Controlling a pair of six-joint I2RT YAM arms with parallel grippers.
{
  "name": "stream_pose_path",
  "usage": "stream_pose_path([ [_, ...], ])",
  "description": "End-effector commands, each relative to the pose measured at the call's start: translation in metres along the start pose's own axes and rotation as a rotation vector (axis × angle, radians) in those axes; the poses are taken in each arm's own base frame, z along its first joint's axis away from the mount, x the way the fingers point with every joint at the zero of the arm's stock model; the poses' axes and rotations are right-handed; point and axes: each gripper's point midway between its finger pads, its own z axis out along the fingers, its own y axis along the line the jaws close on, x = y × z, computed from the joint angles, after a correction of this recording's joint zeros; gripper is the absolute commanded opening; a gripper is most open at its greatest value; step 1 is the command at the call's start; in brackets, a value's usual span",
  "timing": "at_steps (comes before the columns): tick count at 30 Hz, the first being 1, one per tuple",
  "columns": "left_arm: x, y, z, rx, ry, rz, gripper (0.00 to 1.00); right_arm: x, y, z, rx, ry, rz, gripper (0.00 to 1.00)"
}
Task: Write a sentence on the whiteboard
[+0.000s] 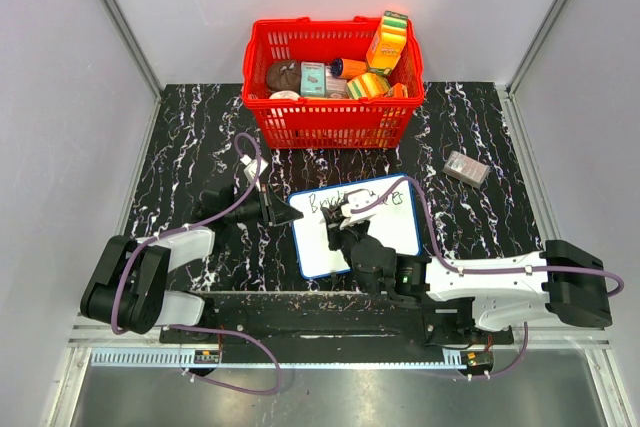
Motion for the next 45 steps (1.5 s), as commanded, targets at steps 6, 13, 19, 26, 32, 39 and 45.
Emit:
stream_pose_path([
  [6,-0.003,0.029,0.001,-0.116,-0.029,0.069,0.00,-0.007,0.001,-0.002,-0.008,-0.045,0.060,0.00],
  [13,-0.003,0.029,0.001,-0.116,-0.029,0.071,0.00,0.003,0.004,0.003,0.006,-0.033,0.044,0.00],
  [19,-0.004,0.028,0.001,-0.112,-0.028,0.072,0.00,0.011,0.003,0.007,0.048,-0.024,0.023,0.00],
  [26,-0.003,0.029,0.002,-0.112,-0.025,0.070,0.00,0.012,0.001,0.008,0.066,-0.022,0.024,0.00],
  [32,-0.003,0.029,0.002,-0.111,-0.025,0.073,0.00,0.020,0.009,0.010,0.037,0.001,0.013,0.00],
  [39,-0.004,0.028,0.002,-0.110,-0.025,0.071,0.00,0.023,0.012,0.010,0.019,0.013,0.003,0.00],
  [45,-0.003,0.029,0.002,-0.111,-0.023,0.069,0.00,0.025,0.015,0.010,-0.001,0.025,-0.003,0.00],
])
